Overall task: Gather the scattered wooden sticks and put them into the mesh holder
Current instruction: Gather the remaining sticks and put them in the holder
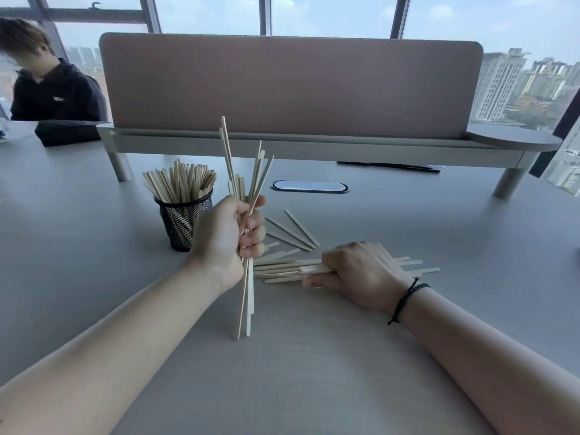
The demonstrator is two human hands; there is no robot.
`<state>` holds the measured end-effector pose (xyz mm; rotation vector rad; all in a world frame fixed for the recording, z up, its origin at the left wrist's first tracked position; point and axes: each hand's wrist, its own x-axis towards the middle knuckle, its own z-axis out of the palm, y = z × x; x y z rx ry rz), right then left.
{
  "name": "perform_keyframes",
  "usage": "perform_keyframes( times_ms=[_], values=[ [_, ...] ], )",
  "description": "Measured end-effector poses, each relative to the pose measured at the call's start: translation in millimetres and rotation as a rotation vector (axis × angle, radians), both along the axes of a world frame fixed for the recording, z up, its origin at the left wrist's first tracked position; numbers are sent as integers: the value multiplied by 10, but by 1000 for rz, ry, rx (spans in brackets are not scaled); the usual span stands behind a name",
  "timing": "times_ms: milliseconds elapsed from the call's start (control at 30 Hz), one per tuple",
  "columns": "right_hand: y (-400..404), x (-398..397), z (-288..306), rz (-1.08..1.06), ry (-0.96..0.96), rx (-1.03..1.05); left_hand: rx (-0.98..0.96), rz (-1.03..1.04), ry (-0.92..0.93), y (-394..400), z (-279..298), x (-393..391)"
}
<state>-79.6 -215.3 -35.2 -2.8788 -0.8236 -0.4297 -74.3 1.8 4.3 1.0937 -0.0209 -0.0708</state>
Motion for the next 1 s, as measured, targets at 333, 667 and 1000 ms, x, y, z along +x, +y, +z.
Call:
perform_keyframes(
  times_ms=[333, 667, 1000],
  values=[
    [78, -26, 307, -22, 53, 68, 198, 13, -176, -98, 267, -146],
    [120, 13, 495, -40, 177, 331, 200, 169, -385, -141, 340, -154],
    [228, 4, 439, -153, 294, 227, 246, 224, -471, -132, 191, -155]
  ],
)
